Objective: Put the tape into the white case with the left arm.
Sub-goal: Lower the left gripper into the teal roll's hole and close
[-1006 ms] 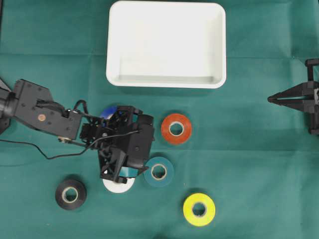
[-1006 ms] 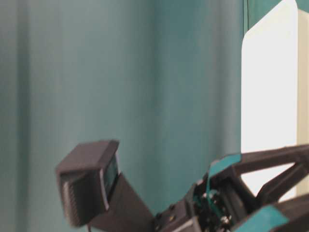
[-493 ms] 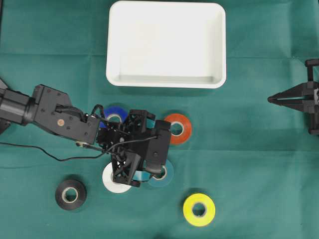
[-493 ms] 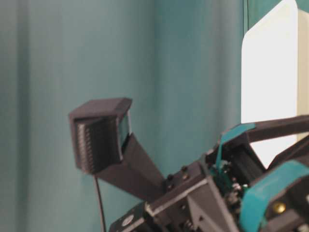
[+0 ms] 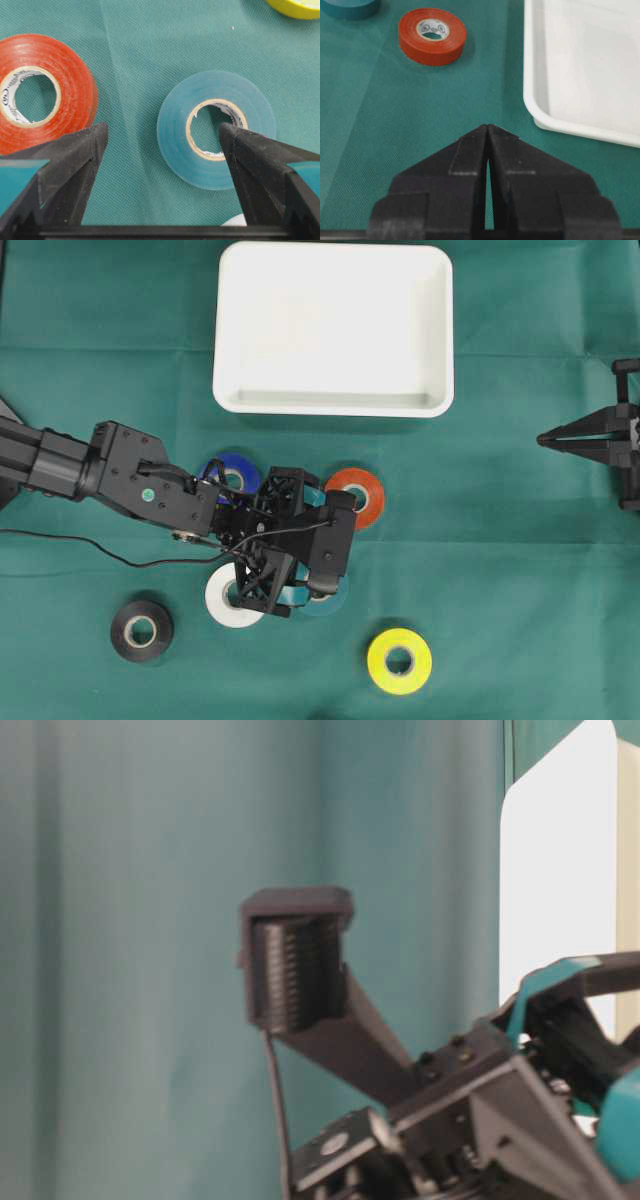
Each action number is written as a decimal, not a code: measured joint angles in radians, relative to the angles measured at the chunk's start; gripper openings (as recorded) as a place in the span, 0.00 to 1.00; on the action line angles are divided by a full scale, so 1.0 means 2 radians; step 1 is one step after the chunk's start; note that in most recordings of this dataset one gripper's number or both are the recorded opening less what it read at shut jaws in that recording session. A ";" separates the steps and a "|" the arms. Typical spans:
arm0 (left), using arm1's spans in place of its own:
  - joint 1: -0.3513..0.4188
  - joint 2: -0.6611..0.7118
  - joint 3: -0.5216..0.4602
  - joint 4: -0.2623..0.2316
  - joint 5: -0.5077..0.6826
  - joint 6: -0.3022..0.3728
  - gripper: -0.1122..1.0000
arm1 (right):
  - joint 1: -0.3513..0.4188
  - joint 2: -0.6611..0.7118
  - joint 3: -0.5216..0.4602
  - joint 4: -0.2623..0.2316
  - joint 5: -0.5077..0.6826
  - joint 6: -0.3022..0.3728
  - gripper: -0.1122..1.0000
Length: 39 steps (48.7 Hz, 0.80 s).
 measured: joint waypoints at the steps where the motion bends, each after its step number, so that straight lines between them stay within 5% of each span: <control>1: 0.000 0.002 -0.001 0.000 0.000 0.001 0.98 | 0.000 0.000 0.000 0.000 0.000 0.001 0.02; 29: -0.001 0.046 -0.021 0.000 -0.001 0.000 0.94 | 0.000 0.000 0.002 0.000 -0.003 0.002 0.02; 34: 0.000 0.046 -0.022 0.000 0.000 0.001 0.84 | 0.000 0.000 0.002 0.000 -0.003 0.005 0.02; 39: 0.000 0.046 -0.024 0.000 0.000 0.000 0.62 | 0.000 0.000 0.002 0.000 -0.003 0.005 0.02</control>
